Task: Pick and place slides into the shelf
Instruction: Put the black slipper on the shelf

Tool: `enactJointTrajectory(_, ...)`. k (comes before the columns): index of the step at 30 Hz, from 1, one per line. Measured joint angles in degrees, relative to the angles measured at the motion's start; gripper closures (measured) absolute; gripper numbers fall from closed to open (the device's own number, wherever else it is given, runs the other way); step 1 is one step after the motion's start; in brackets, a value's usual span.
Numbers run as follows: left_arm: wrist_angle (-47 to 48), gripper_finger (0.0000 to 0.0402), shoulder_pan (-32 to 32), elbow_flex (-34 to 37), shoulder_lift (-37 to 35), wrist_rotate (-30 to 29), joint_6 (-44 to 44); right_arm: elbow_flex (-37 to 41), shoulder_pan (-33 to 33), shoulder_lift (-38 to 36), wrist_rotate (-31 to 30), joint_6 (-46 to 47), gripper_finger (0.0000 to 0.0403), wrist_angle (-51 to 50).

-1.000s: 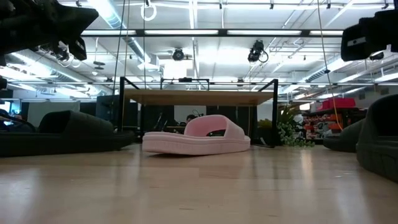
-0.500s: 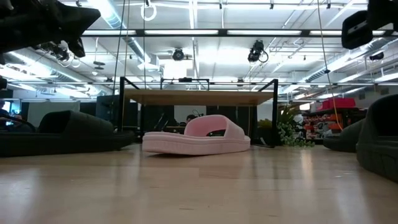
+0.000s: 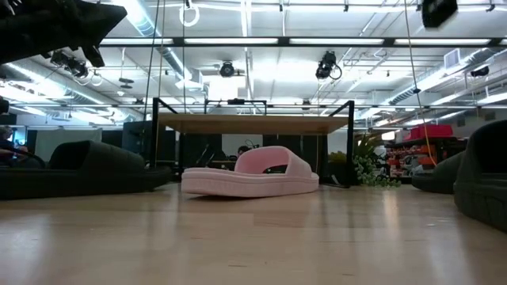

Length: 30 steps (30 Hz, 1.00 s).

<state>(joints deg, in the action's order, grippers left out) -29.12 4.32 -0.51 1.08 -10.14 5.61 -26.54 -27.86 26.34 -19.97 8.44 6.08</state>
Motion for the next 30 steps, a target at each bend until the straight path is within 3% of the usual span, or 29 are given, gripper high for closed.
enactJointTrajectory(3,-0.1,0.0392,0.0,0.0,0.0,-0.4,0.0,-10.0,0.0,13.5,0.3,1.8,0.0311,-7.6)
enactJointTrajectory(8,-0.1,0.0388,0.0,0.0,0.0,-0.4,0.2,-25.0,-0.3,35.0,1.0,17.0,0.0311,-29.0)
enactJointTrajectory(11,0.7,0.0379,0.0,0.0,0.0,-0.4,0.2,-32.4,-1.2,45.7,1.1,28.2,0.0311,-39.4)
enactJointTrajectory(15,3.0,0.0371,0.0,0.0,0.0,-0.4,0.2,-40.6,-3.7,57.7,5.0,35.1,0.0311,-49.6)
enactJointTrajectory(18,5.2,0.0370,0.0,0.0,0.0,-0.4,0.4,-46.3,-5.7,64.6,8.7,34.6,0.0311,-54.1)
enactJointTrajectory(22,7.6,0.0376,0.0,0.0,0.0,-0.4,3.0,-52.4,-7.7,70.2,8.9,30.8,0.0311,-57.4)
enactJointTrajectory(30,8.1,0.0385,0.0,0.0,0.0,-0.4,3.2,-53.4,-12.2,75.7,6.8,34.4,0.0311,-58.7)
